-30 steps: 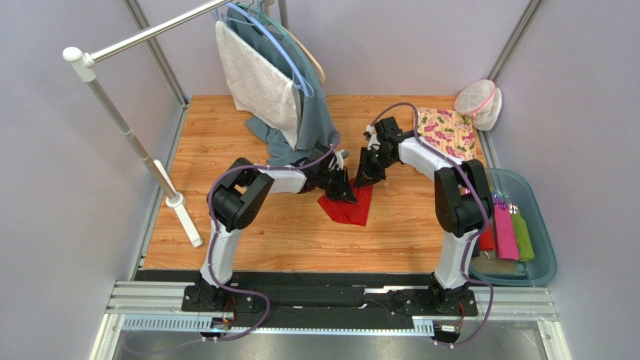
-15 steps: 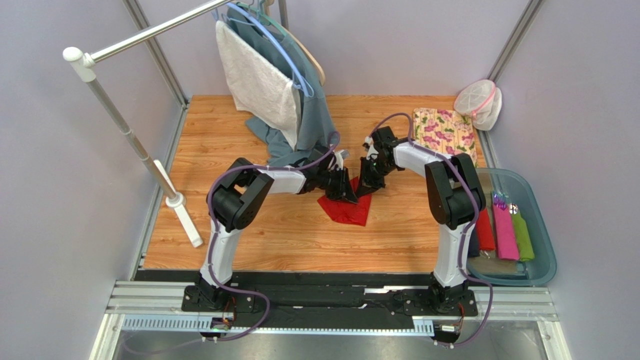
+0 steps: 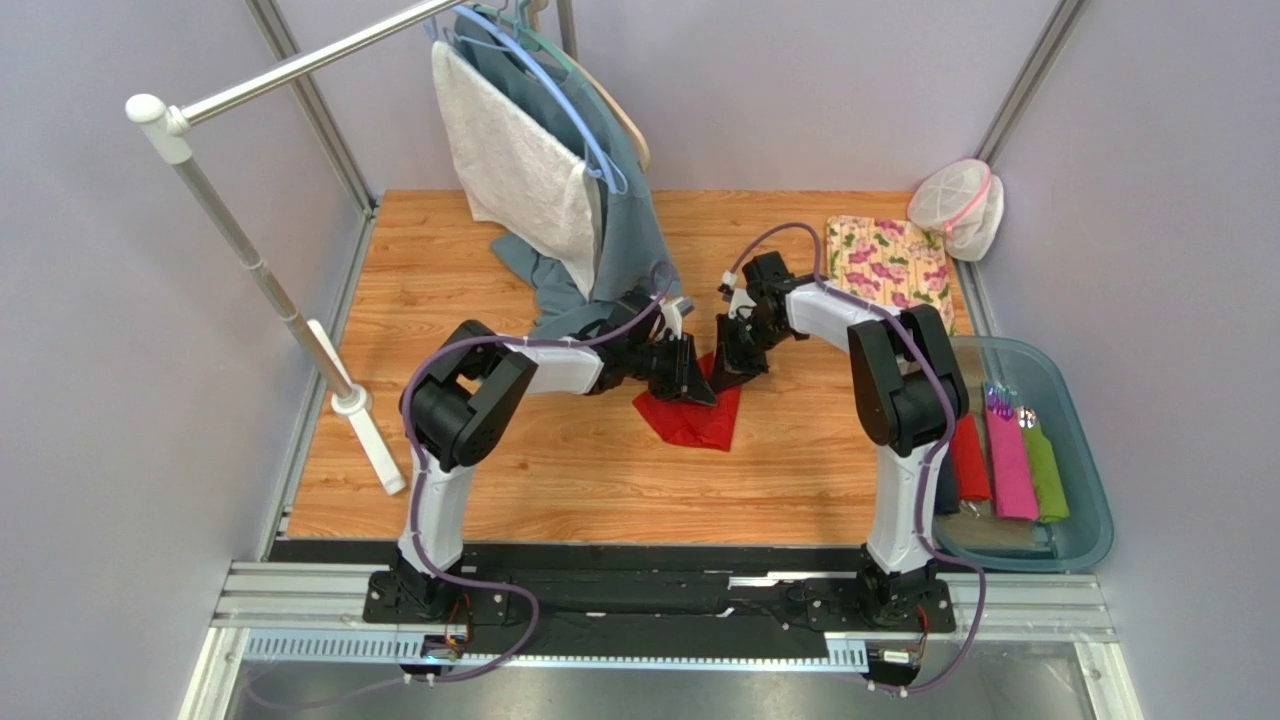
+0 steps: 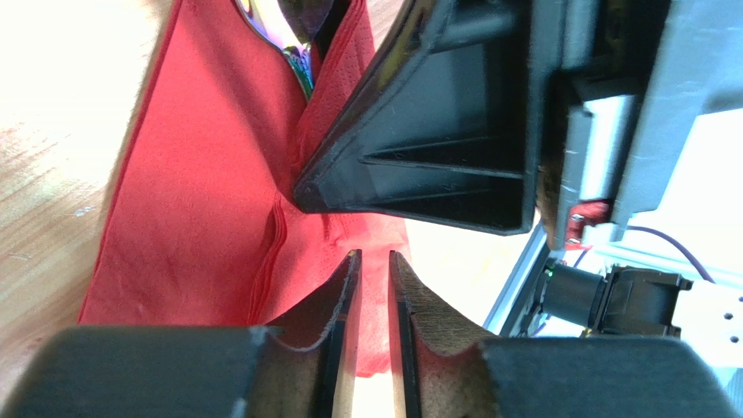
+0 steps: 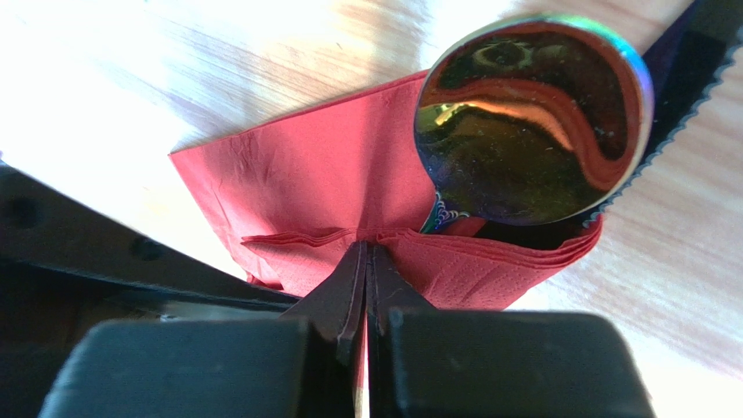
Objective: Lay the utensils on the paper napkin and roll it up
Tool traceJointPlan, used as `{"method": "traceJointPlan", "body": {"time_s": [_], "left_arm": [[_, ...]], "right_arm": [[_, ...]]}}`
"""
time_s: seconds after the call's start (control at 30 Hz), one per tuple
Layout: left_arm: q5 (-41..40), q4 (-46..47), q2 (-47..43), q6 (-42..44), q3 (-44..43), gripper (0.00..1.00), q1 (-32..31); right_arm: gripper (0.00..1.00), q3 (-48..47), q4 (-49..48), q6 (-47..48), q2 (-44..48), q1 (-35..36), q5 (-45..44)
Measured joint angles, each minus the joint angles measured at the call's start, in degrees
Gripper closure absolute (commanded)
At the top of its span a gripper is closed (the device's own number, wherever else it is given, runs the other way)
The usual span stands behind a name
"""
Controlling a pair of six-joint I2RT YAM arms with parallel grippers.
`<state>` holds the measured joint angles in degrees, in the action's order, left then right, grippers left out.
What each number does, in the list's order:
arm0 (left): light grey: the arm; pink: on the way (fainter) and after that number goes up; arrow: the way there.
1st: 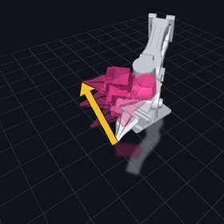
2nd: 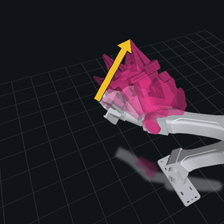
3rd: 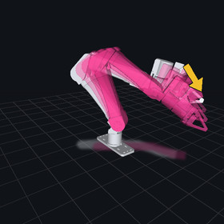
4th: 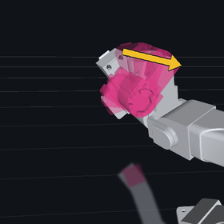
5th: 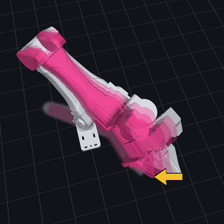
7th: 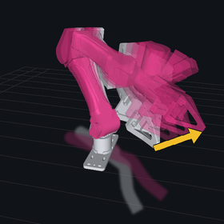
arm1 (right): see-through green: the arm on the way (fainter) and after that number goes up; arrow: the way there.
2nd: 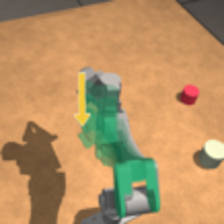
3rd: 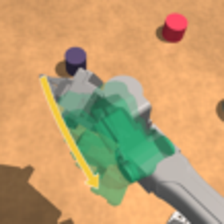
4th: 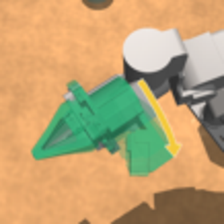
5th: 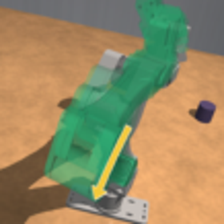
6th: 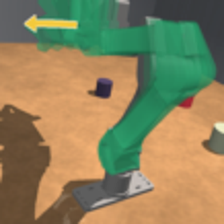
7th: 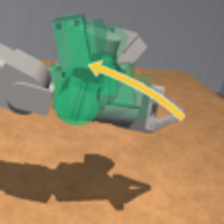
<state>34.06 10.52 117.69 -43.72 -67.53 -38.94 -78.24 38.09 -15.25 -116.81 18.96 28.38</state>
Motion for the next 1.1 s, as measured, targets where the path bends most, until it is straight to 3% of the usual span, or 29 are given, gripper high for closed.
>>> {"method": "traceJointPlan", "body": {"time_s": [0.13, 0.23, 0.53, 0.7, 0.93, 1.1], "left_arm": [[-0.28, -0.59, 1.95, -0.7, -0.2, 0.9, 0.02], [-0.37, -2.64, 2.84, -0.72, -1.27, 0.95, 0.24], [-1.66, -6.47, 2.89, -0.5, -3.1, 0.98, 0.31], [-1.68, -6.58, 2.89, -0.5, -3.15, 0.98, 0.31], [-1.7, -6.6, 2.89, -0.48, -3.15, 0.98, 0.31], [-1.7, -6.6, 2.89, -0.46, -3.15, 0.98, 0.31]], "right_arm": [[1.0, -0.68, 0.02, 0.72, -0.52, -0.11, 1.14], [0.93, -0.87, 0.2, 0.98, -0.55, -0.35, 1.53], [0.74, -6.16, 2.1, -0.15, 0.09, -2.54, 6.6], [0.77, -7.13, 3.85, -0.39, 2.47, -3.15, 8.66], [0.94, -6.93, 5.86, -0.55, 2.58, -2.67, 7.67], [0.97, -6.71, 5.79, 0.22, 1.55, -2.08, 5.84]]}}
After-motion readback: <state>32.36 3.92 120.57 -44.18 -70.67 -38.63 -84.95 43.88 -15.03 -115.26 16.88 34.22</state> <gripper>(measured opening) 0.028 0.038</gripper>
